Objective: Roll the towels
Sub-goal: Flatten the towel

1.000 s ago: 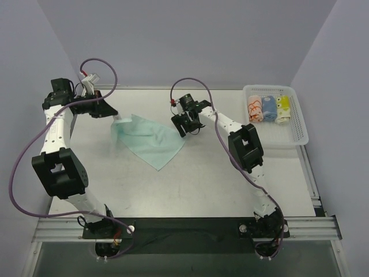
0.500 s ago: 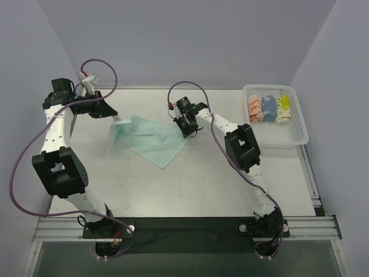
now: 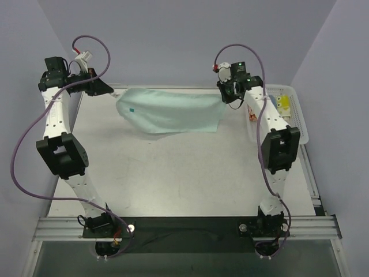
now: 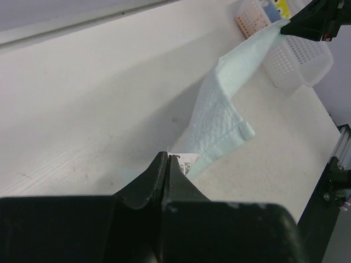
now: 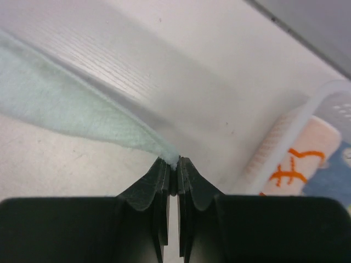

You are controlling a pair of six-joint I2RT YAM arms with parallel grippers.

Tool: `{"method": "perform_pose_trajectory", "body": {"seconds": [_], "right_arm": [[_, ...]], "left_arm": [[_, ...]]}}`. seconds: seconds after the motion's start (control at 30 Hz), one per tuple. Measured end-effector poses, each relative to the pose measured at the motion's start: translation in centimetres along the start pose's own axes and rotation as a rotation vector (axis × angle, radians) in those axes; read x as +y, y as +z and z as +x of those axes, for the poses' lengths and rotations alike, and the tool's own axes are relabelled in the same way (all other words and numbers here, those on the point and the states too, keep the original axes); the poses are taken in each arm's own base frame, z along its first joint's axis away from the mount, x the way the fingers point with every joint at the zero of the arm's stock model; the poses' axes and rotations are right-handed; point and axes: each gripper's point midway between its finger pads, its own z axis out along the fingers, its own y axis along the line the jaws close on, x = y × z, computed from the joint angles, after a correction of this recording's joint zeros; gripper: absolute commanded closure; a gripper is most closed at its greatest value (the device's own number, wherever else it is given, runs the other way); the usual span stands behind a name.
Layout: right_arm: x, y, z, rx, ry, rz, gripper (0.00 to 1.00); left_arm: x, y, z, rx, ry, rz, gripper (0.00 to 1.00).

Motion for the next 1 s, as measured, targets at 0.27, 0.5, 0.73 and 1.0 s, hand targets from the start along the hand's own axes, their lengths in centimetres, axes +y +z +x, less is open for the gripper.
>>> {"method": "perform_pose_trajectory", "body": {"seconds": [0.27, 0.5, 0.73, 1.0], "right_arm": [[6.0, -11.2, 1.5, -0.200, -0.334, -0.091, 1.00], [15.4, -8.3, 21.6, 0.086, -0.690, -0.348, 0.77], [16.8, -10.1, 29.5, 0.217, -0.828, -0.410, 0.26], [15.4, -13.4, 20.9, 0.064, -0.585, -0.328, 0.32]], "left_arm": [[-4.2, -0.7, 4.1, 0.013, 0.034, 0.176, 1.00], [-5.8, -1.8, 21.0, 0.280, 0.143, 0.271, 0.57], [-6.3, -5.0, 31.2, 0.552, 0.176, 0.325, 0.25], [-5.4, -5.6, 27.2, 0.513, 0.236, 0.133, 0.38]]}}
